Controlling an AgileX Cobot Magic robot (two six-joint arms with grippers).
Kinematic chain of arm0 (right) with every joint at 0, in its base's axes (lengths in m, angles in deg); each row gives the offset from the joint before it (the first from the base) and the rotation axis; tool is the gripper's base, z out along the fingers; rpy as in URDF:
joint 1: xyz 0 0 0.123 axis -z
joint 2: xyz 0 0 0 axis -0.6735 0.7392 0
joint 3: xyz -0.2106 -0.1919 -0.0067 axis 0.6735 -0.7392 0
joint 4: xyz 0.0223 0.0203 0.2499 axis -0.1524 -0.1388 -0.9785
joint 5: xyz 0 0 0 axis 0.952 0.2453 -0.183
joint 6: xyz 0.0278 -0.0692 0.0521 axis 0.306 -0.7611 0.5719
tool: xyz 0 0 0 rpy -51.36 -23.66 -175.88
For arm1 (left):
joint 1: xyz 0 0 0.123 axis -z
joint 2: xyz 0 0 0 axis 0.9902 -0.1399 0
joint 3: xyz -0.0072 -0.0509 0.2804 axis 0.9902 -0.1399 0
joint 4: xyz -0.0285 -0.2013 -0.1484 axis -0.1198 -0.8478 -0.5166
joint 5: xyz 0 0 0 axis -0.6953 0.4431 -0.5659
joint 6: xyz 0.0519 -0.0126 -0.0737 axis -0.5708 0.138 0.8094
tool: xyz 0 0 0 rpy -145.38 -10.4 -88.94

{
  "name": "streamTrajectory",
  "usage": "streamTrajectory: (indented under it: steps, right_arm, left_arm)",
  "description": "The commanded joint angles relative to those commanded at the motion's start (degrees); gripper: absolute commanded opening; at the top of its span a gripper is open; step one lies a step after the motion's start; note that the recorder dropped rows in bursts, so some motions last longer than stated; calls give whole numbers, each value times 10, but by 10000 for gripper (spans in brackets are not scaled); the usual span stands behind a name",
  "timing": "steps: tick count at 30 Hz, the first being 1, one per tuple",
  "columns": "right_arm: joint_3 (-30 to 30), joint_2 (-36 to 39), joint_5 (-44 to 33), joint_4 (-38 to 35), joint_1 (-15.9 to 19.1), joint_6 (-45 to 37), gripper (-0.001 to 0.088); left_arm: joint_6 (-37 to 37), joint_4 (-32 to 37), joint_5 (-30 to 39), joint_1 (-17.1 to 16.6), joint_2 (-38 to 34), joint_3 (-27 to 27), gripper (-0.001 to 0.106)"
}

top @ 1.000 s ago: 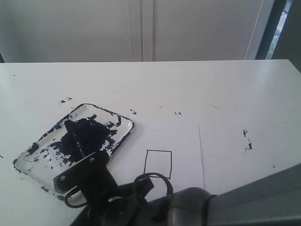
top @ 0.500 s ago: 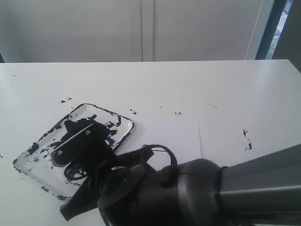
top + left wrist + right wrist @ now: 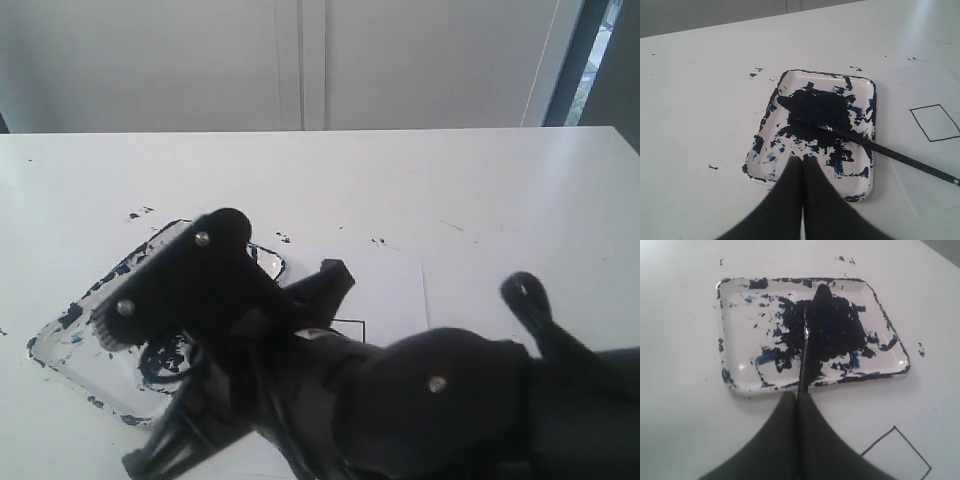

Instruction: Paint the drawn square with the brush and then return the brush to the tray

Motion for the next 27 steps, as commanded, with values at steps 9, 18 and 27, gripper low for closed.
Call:
streamTrajectory:
  steps: [9, 18, 27]
  right_arm:
    - [-75, 4, -23, 0, -16, 40, 178]
    - [-75, 69, 28, 16, -15, 67, 427]
    - [-75, 126, 55, 166, -15, 270, 425]
  left_arm:
    - [-1, 0, 1, 0, 0, 0, 0]
    - [-1, 0, 1, 0, 0, 0, 0]
    - [-1, 0, 1, 0, 0, 0, 0]
